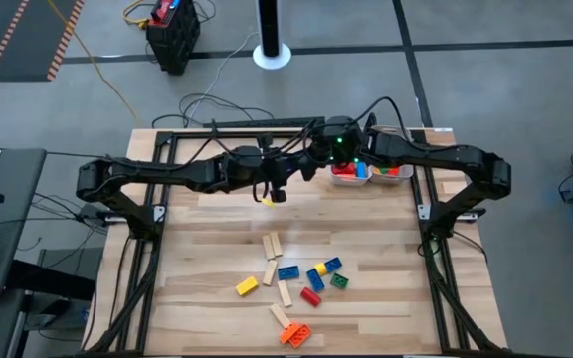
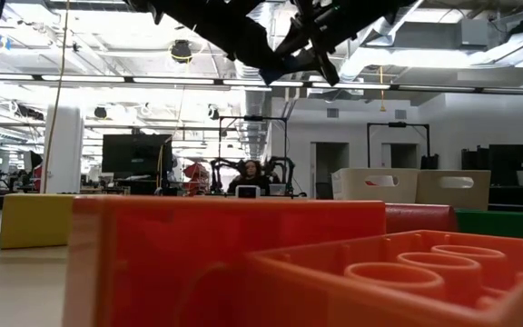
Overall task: Sort blocks by size
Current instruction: Put the large blue game piece into the white bin, then put the large yellow wooden block into the white bin
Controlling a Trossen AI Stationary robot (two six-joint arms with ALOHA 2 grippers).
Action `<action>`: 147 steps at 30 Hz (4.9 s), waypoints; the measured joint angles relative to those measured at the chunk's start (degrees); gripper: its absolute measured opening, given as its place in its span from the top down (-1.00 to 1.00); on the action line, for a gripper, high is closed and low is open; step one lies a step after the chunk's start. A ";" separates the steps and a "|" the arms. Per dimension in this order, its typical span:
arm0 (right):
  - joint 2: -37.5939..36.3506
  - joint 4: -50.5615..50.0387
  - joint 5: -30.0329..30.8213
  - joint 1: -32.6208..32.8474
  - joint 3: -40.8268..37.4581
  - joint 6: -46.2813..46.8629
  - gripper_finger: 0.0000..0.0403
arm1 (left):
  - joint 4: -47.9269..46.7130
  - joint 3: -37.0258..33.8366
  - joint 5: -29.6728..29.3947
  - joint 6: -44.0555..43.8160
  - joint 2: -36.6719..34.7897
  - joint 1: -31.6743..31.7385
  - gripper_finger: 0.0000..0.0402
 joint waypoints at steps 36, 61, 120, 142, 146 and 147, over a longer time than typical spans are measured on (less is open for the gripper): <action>-0.02 -37.77 10.23 -17.76 -0.09 -24.26 -0.06 | -40.10 0.02 27.14 -62.64 -0.07 -5.38 -0.31; -2.38 -37.41 9.38 -14.95 -0.06 -24.27 -0.18 | -43.53 -1.43 10.49 -85.36 6.94 -34.53 -0.31; -18.23 -35.41 8.99 -17.20 -0.04 -26.90 -0.18 | -32.10 -10.91 3.93 -76.46 9.77 -36.72 0.39; -18.45 -23.02 -4.70 -4.67 -12.01 -28.57 -0.18 | 0.30 -10.95 26.16 -62.47 -0.90 -0.63 0.39; -17.95 -16.73 -3.90 2.25 -12.63 -36.21 -0.18 | 2.56 -10.95 34.42 -68.62 -0.98 4.64 0.39; -17.94 -15.60 -3.31 3.79 -12.63 -39.10 -0.18 | 2.56 -10.95 36.75 -69.89 -0.96 5.72 0.39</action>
